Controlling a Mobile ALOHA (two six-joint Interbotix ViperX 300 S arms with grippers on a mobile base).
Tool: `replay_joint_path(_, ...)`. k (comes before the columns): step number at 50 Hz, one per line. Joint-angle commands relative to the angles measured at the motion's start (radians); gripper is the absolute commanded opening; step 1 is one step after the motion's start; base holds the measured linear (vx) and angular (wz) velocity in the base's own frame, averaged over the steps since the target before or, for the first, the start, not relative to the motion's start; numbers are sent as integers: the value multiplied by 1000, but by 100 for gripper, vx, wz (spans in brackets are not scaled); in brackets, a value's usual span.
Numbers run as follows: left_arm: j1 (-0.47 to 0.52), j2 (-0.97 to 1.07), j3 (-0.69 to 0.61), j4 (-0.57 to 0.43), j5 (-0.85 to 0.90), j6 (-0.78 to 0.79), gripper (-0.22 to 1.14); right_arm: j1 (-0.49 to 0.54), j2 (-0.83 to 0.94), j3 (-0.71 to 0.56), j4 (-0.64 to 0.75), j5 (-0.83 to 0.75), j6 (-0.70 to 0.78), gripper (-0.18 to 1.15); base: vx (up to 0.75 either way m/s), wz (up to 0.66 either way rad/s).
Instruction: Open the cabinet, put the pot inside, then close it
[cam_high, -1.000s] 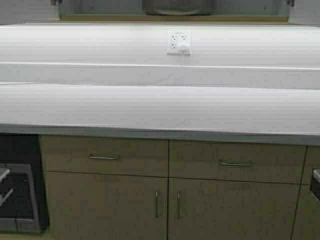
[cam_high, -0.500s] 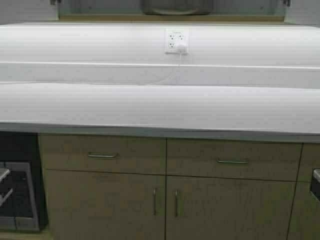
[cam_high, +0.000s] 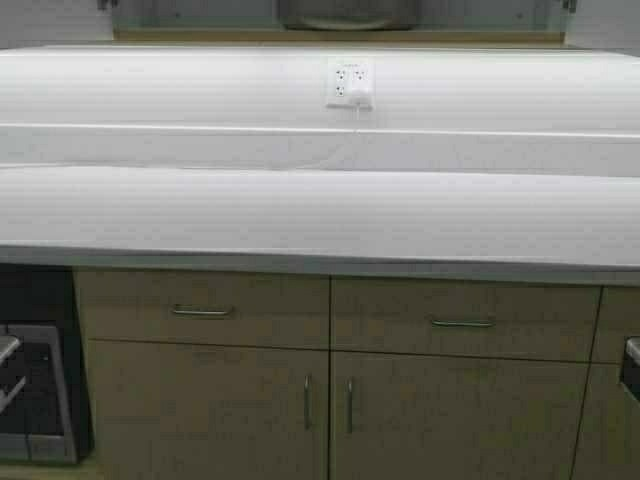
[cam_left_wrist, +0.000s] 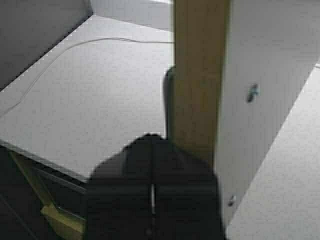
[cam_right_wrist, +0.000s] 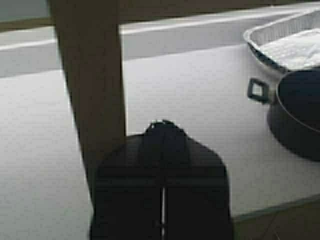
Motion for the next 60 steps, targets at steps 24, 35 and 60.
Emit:
replay_joint_path(24, -186, -296, 279, -2, -101, -2, 3, 229, -104, 55, 0, 0, 0, 8, 0, 0)
replay_joint_path(35, -222, -279, 296, -11, -221, -25, 3, 313, -167, 183, 2, -2, 14, 8, 1, 0)
replay_joint_path(60, -408, -21, -55, -14, -249, -75, 3, 397, -170, 235, 3, -6, 43, 8, 2, -1)
